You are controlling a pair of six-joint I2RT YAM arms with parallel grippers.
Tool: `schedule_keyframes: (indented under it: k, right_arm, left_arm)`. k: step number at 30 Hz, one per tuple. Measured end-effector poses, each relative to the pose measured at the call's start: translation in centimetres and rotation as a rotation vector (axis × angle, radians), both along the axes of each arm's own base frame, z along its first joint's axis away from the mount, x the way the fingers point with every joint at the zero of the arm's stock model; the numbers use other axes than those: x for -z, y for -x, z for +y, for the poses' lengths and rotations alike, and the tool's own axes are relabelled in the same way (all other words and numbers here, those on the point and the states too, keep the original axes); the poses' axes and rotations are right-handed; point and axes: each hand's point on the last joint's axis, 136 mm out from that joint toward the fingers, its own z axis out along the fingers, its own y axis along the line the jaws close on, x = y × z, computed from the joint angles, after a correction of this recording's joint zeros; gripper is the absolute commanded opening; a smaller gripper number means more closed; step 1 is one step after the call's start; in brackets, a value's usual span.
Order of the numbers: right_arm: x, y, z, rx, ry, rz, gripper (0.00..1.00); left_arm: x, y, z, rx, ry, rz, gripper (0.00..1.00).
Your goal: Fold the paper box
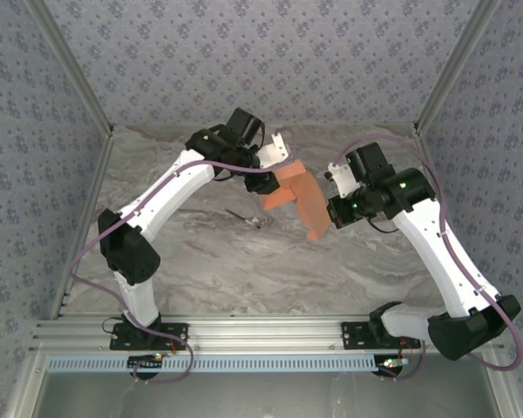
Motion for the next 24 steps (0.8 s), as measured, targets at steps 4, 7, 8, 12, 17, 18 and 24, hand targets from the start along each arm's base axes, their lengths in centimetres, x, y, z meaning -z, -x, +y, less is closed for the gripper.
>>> schedule_keyframes:
  k: [4, 7, 8, 12, 17, 18, 24]
  right_arm:
    - [0.0, -0.1, 0.0, 0.0, -0.001, -0.003, 0.06]
    - [-0.1, -0.2, 0.1, 0.004, -0.004, -0.006, 0.17]
    - [-0.2, -0.2, 0.1, 0.003, -0.004, -0.009, 0.21]
    - [-0.3, -0.3, 0.1, 0.005, -0.006, -0.016, 0.43]
    - [-1.3, -0.4, 0.0, 0.022, -0.026, -0.06, 0.6]
    - [-1.8, -0.4, -0.1, 0.025, -0.035, -0.078, 0.61]
    - [-3.3, -1.6, -0.8, 0.07, -0.118, -0.203, 0.65]
  left_arm:
    - [0.0, 0.0, 0.0, -0.017, 0.005, 0.013, 0.36]
    - [0.4, -0.1, 0.0, -0.044, 0.01, 0.037, 0.33]
    - [0.8, 0.0, 0.0, -0.058, 0.011, 0.054, 0.32]
    - [2.5, -0.7, 0.9, -0.156, 0.023, 0.13, 0.31]
    - [4.7, -1.7, 3.0, -0.328, 0.076, 0.255, 0.31]
    - [4.8, -1.9, 3.4, -0.364, 0.1, 0.283, 0.31]
    - [4.4, -2.2, 5.3, -0.518, 0.296, 0.441, 0.29]
